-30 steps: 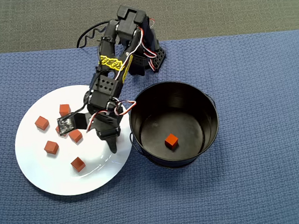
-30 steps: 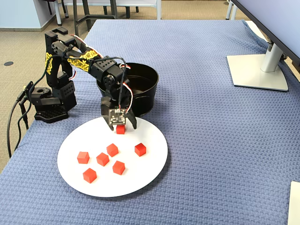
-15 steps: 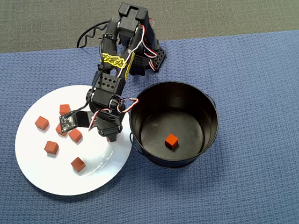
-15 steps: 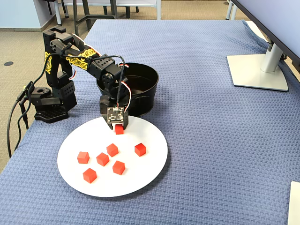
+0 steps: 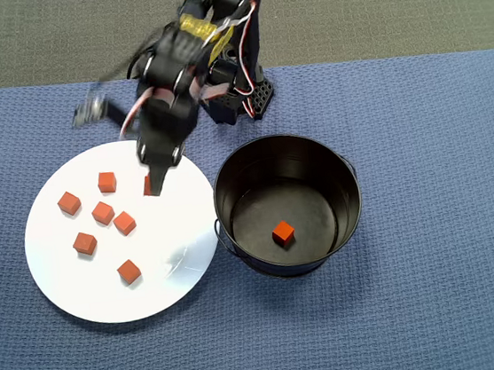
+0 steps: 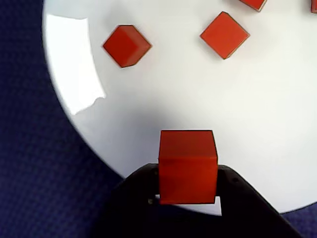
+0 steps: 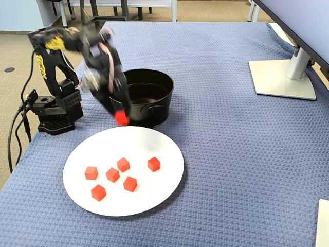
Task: Pick up the red cubes from the white plate and place them in the black recipient
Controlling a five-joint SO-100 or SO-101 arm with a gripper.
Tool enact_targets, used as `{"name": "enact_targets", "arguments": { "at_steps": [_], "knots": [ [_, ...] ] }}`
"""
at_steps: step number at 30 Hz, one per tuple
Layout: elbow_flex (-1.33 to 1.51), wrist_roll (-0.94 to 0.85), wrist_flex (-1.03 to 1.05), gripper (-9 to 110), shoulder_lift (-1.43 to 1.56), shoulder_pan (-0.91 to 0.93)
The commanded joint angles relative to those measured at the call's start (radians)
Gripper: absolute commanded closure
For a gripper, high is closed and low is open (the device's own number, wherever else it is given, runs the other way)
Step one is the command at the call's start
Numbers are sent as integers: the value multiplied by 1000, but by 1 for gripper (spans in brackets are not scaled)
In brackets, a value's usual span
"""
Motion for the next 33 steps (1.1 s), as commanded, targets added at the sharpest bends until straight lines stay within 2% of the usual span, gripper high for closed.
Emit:
{"name": "enact_targets", "arguments": {
  "at_steps": [1, 7, 10, 11, 12, 13, 14, 18, 24, 28, 33],
  "knots": [
    [-95, 87, 104, 102, 161, -193],
    [-107, 344, 109, 102, 34, -609],
    [-40, 431, 57, 102, -34, -732],
    [-31, 434, 55, 91, -60, -769],
    [-20, 414, 58, 67, -77, -805],
    [-14, 402, 66, 55, -81, -822],
    [-11, 382, 74, 53, -69, -822],
    [-57, 244, 132, 53, -21, -660],
    [-141, -29, 176, 52, -44, -189],
    [-107, -183, 101, 51, -104, 49],
    [32, -331, -41, 56, -192, 212]
  ]
}}
